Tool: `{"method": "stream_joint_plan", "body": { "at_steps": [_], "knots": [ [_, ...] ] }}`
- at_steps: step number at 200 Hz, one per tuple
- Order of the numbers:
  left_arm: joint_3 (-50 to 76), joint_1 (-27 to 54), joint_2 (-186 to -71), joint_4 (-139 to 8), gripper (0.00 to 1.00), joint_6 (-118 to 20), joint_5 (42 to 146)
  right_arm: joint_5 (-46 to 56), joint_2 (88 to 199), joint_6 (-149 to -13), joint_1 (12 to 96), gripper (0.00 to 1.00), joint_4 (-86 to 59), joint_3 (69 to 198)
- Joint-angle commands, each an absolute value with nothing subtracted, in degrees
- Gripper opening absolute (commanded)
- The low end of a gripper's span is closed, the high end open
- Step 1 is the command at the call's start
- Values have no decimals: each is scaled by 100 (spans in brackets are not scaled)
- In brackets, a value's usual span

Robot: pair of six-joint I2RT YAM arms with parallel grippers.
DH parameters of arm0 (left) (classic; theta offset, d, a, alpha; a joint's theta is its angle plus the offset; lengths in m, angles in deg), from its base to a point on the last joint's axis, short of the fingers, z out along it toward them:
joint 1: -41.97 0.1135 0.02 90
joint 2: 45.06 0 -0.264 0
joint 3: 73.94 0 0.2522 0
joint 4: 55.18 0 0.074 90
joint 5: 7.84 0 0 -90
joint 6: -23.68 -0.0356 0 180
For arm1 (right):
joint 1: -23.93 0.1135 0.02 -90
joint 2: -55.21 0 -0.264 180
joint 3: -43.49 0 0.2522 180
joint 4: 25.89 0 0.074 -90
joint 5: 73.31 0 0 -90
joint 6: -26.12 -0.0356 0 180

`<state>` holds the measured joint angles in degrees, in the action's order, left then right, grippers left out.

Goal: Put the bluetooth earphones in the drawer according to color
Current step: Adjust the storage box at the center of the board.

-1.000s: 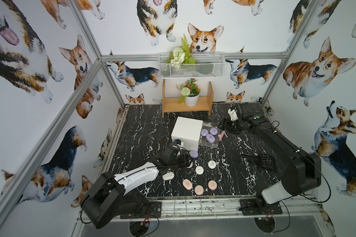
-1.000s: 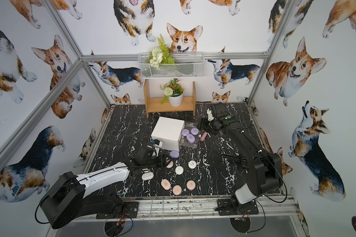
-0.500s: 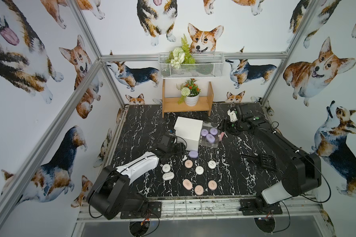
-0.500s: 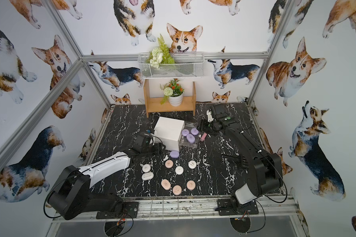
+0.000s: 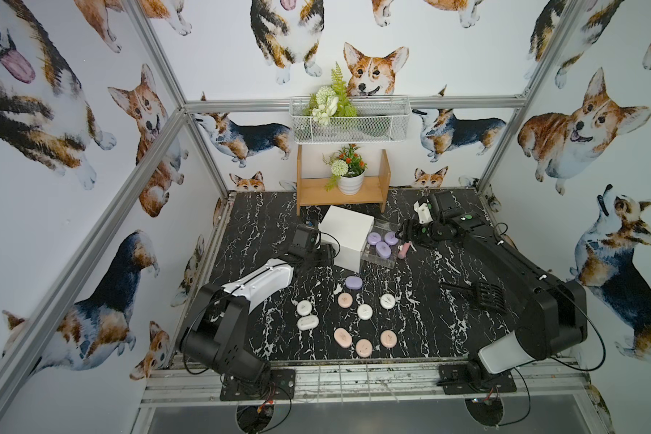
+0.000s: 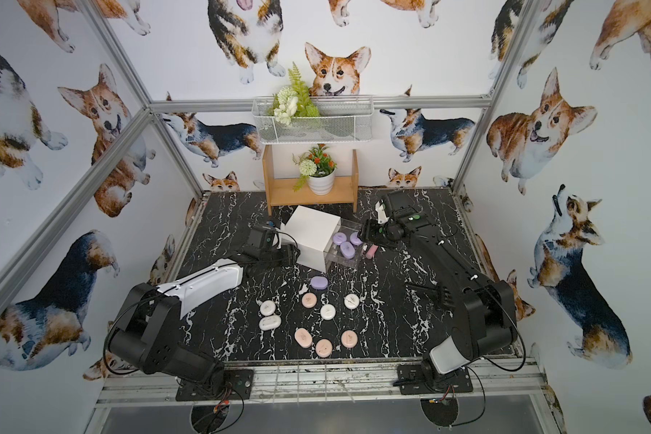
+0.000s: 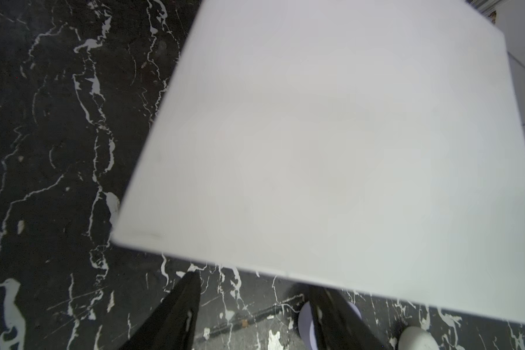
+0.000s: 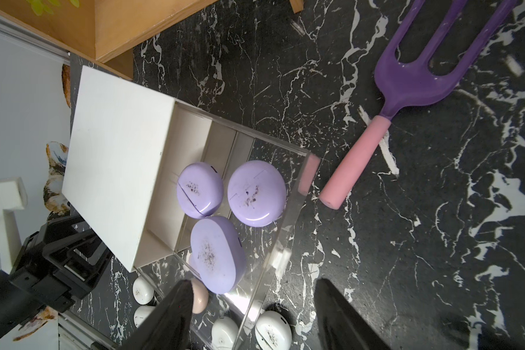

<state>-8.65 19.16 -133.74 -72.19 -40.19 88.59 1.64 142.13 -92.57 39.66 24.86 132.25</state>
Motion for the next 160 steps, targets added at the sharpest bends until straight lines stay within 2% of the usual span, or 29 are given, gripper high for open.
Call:
{"method": "stream_joint_plan", "body": {
  "at_steps": [1, 48, 90, 109, 125, 145, 160],
  "knots": [
    [-698, 2009, -13533, -7026, 63, -4109, 8864, 175, 14163, -9341, 3978, 69, 2398, 13214],
    [-578, 2150, -13511, -7125, 62, -4191, 8870, 203, 14136, -9332, 3978, 69, 2426, 13239],
    [-1467, 1892, -12076, -7181, 64, -3804, 8945, 200, 14099, -9350, 3982, 69, 2421, 13248],
    [-2099, 1448, -11282, -7281, 66, -3400, 8760, 217, 14083, -9349, 3988, 69, 2417, 13266],
    [-2466, 800, -10880, -7323, 70, -2981, 8199, 227, 14075, -9350, 3989, 69, 2394, 13275],
    [-2690, -225, -10803, -7290, 73, -2625, 7161, 223, 14061, -9374, 3990, 69, 2367, 13275],
    [-2834, -640, -10938, -7118, 74, -2471, 6710, 219, 14049, -9381, 3992, 69, 2373, 13275]
  ]
}}
